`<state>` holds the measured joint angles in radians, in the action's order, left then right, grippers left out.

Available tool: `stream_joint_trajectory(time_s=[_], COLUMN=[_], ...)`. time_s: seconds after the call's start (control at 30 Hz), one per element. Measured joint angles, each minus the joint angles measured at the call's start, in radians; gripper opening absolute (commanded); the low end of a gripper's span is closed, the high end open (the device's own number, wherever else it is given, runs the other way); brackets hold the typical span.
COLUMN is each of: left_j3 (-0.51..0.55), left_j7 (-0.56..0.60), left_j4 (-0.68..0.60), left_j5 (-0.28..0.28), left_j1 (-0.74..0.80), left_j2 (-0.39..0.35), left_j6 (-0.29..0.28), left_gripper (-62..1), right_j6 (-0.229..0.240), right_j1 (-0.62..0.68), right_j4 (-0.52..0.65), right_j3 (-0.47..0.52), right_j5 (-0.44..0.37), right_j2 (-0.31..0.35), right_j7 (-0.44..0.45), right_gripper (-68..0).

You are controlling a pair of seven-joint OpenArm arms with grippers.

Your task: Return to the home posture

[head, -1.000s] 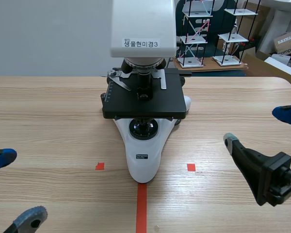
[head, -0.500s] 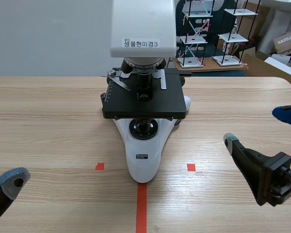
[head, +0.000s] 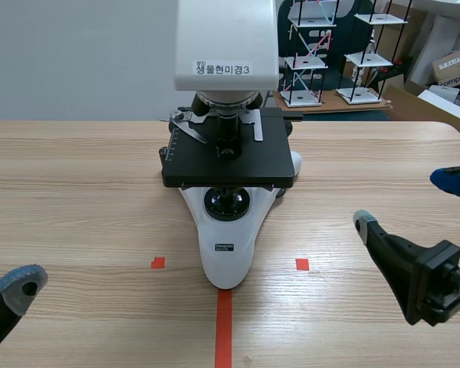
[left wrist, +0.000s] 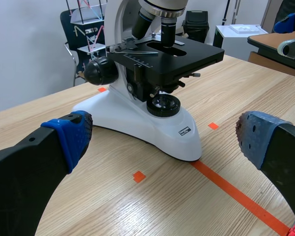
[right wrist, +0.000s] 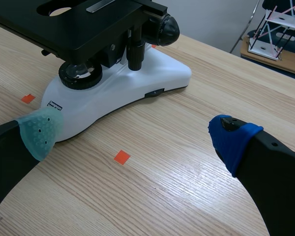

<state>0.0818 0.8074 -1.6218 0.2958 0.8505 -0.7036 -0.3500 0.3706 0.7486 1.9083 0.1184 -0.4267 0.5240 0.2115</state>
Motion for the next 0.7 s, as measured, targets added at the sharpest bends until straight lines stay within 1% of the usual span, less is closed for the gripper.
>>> stream_joint_trajectory(time_s=[0.2,0.37,0.7], left_j3=[0.000,0.000,0.000], left_j7=[0.000,0.000,-0.004], left_j4=[0.000,0.000,0.001], left_j5=[0.000,0.000,0.000], left_j1=[0.000,0.000,0.000], left_j2=[0.000,0.000,0.000], left_j6=[0.001,0.029,0.029], left_gripper=[0.6,0.6,0.6], right_j6=[0.000,0.000,0.000], right_j1=[0.000,0.000,0.000], right_j4=[0.000,0.000,0.000], right_j3=[0.000,0.000,0.000], right_j5=[0.000,0.000,0.000], right_j2=[0.000,0.000,0.000], right_j7=[0.000,0.000,0.000], right_gripper=[-1.9,-1.9,-1.9])
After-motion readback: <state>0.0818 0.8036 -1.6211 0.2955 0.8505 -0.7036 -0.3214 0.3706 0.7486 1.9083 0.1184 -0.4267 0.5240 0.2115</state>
